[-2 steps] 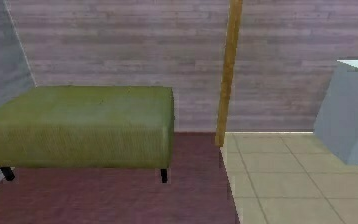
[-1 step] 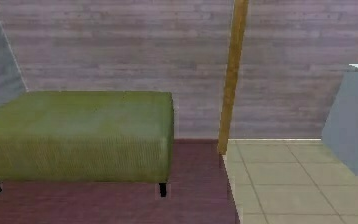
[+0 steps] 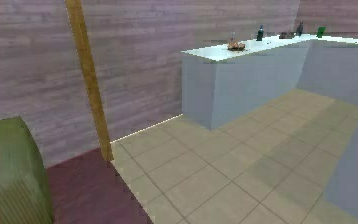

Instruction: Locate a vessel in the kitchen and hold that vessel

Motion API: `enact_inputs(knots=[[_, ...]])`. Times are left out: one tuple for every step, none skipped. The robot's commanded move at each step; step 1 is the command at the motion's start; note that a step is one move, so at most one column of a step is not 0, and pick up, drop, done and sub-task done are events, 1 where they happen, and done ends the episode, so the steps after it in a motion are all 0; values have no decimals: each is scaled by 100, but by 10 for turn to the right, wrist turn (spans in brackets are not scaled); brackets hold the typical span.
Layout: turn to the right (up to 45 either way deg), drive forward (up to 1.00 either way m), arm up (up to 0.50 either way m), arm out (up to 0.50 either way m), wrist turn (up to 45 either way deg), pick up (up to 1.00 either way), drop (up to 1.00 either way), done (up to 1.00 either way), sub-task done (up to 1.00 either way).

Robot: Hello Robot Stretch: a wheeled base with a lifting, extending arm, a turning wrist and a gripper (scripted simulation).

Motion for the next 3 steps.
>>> enact_inputs(knots=[[0,45,0,0,0,0,0,0,0],[330,0,0,0,0,0,0,0,0],[0,100,0,0,0,0,0,0,0]])
